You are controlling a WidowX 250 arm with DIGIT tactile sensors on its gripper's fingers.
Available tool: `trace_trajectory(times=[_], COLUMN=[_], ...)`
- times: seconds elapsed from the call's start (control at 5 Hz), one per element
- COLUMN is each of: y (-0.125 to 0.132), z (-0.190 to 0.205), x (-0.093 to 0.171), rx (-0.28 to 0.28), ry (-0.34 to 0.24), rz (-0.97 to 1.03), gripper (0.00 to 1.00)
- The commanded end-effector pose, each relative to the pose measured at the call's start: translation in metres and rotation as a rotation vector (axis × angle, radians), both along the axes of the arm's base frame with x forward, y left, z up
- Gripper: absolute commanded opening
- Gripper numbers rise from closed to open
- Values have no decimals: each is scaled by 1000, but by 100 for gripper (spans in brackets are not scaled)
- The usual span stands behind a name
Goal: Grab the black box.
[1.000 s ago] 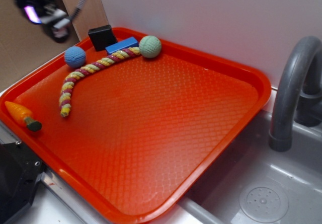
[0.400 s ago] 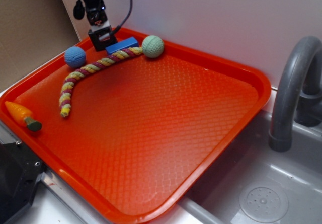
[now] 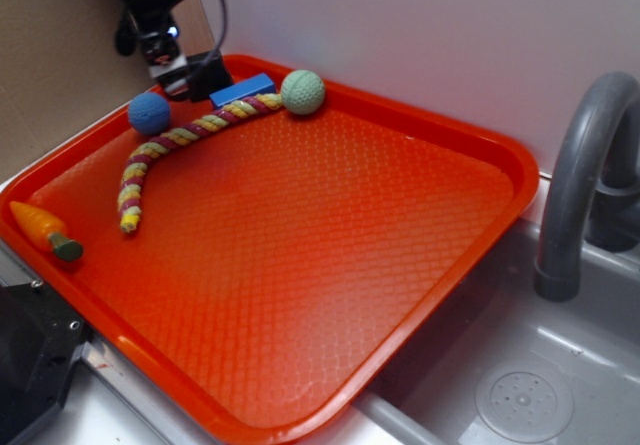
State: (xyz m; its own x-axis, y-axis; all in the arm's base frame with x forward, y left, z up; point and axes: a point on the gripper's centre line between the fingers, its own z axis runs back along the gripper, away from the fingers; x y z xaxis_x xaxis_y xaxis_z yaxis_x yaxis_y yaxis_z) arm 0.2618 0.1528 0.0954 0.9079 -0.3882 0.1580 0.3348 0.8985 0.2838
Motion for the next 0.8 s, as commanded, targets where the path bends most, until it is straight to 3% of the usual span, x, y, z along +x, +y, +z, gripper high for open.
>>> trace_trajectory(times=[0.0,0.2,0.4,0.6], y=[16,13,2,11], z=[35,32,23,20], x=[6,18,29,26], rx=[-2,-28,0,-4], ry=[-96,-92,-41,-31], rz=[-10,-52,-94,-90], gripper=[100,100,100,100])
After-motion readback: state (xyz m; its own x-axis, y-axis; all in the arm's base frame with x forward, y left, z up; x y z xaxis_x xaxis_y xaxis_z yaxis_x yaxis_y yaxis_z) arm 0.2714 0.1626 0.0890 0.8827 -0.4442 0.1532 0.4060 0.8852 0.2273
